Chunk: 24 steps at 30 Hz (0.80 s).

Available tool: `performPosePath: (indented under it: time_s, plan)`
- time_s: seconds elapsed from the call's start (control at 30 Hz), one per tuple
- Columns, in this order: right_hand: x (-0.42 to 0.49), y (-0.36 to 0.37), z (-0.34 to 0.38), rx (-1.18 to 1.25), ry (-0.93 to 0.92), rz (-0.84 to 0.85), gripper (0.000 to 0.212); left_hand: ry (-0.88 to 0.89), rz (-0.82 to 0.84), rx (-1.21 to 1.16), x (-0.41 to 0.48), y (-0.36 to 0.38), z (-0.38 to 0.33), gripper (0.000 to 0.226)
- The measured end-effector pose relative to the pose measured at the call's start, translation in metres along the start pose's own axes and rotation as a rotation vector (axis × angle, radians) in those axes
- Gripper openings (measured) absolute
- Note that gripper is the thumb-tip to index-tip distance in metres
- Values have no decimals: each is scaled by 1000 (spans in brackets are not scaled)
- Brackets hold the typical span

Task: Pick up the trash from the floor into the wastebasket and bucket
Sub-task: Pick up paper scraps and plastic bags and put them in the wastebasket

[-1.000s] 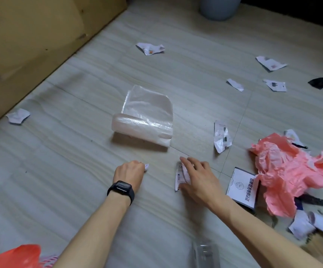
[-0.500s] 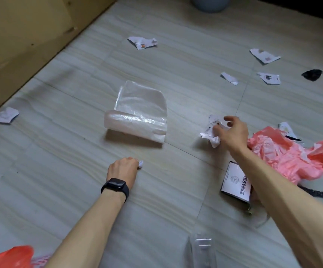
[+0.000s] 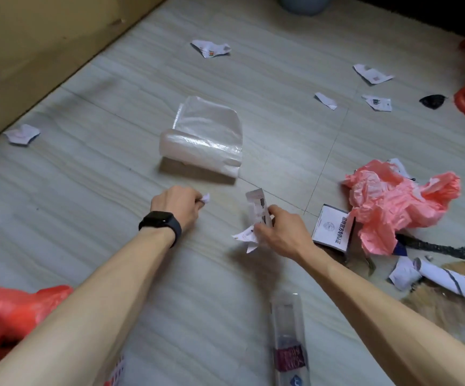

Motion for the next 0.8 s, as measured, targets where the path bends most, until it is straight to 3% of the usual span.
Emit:
performPosePath:
  time_s: [0.17, 0.37, 0.5, 0.67, 0.73, 0.8]
  plan:
    - [-76, -11, 67, 62, -207, 57, 17, 28, -231, -173, -78, -75, 32, 40]
    - [-209, -17, 224, 24, -549, 130, 12, -212, -475, -342, -234, -148, 159, 26]
    - [-271, 18, 298, -134, -718, 118, 26, -345, -448, -327, -330, -123, 220, 25]
    - [-295, 101, 316, -438, -728, 168, 36, -407, -371, -276, -402, -51, 243, 23]
    - [-297, 128, 302, -408, -675, 237, 56, -407, -390, -193, -416, -27, 243, 31]
    - [-297, 139, 289, -342, -664, 192, 76, -439, -399, -157, -426, -6, 246, 43]
Point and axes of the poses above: each hand's wrist, its own x-axis towards the middle knuckle, its own y-axis out of the palm, z = x × y, the point moved 7 cm from there along x, towards the middle knuckle, and after that the axes turned 11 degrees about x, right-handed, at the moved point
